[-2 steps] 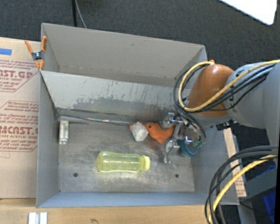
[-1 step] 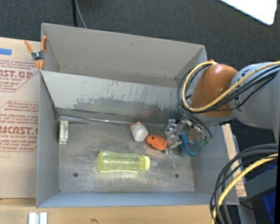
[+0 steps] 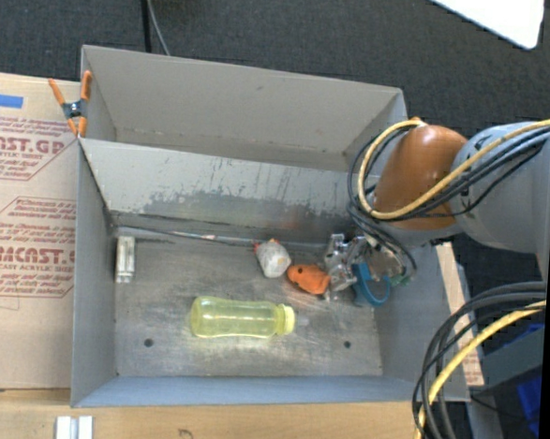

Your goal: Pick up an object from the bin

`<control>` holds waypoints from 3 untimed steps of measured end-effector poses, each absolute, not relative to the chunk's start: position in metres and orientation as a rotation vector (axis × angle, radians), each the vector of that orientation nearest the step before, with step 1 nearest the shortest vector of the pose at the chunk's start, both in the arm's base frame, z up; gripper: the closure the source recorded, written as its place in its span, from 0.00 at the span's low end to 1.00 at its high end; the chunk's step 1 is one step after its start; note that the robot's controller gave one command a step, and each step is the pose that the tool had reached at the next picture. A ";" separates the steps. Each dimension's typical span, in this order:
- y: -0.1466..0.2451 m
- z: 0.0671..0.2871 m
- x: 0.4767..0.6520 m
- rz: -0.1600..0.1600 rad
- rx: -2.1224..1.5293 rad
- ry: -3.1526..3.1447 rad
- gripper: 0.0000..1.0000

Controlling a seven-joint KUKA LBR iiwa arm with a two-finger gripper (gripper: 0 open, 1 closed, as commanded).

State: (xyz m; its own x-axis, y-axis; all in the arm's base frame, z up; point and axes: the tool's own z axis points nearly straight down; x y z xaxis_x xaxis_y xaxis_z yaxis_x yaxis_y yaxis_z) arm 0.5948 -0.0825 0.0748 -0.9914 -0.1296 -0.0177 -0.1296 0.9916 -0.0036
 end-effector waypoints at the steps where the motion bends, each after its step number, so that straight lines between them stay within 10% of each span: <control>1: -0.082 0.079 0.596 -0.001 -0.203 3.130 1.00; 2: -0.082 0.077 0.596 -0.001 -0.204 3.130 1.00; 3: -0.081 0.137 0.598 -0.002 -0.204 3.128 1.00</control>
Offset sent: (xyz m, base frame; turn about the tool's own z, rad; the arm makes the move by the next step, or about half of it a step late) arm -0.0001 0.0000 0.0011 0.0000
